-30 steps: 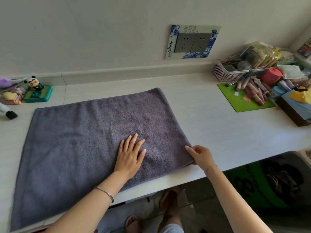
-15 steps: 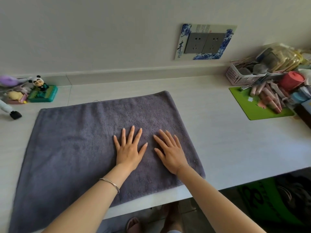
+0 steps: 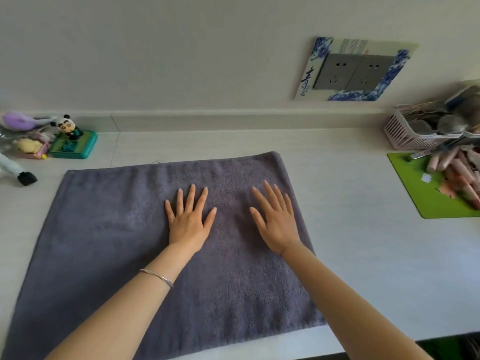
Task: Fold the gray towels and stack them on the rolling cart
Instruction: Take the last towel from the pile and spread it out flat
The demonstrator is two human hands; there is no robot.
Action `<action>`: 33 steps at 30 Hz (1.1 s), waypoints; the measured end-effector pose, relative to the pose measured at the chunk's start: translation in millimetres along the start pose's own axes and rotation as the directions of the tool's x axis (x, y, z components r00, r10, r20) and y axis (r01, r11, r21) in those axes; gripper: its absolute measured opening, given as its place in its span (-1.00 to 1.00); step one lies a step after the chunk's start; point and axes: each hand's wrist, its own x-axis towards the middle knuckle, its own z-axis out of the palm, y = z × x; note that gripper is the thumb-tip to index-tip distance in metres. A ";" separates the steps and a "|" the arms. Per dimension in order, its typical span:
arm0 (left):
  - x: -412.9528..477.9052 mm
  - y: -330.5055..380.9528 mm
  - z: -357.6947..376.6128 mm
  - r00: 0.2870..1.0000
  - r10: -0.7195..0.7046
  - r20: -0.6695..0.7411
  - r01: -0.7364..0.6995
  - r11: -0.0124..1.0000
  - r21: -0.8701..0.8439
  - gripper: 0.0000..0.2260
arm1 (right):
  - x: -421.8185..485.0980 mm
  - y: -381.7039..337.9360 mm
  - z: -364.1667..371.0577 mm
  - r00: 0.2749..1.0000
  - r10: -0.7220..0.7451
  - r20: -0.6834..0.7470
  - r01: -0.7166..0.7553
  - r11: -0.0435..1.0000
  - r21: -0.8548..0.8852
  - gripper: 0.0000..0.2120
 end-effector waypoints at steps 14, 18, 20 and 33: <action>48.2 80.9 15.0 0.993 0.101 -0.054 -0.102 0.995 -0.016 -0.38 | 87.8 126.8 -32.1 0.972 0.231 0.052 -0.221 0.963 -0.155 -0.44; 59.9 114.7 19.2 0.993 0.102 -0.057 -0.104 0.994 -0.030 -0.39 | 86.7 162.5 -45.8 0.972 0.232 0.026 -0.229 0.970 -0.076 -0.50; 66.2 125.8 19.4 0.993 0.100 -0.055 -0.102 0.995 -0.022 -0.37 | 82.9 172.9 -51.4 0.974 0.228 -0.003 -0.228 0.974 0.010 -0.52; 47.9 115.8 13.5 0.984 0.171 -0.053 -0.177 0.973 -0.151 -0.30 | -14.5 168.7 -96.0 0.863 0.492 0.117 -0.476 0.712 0.516 -0.74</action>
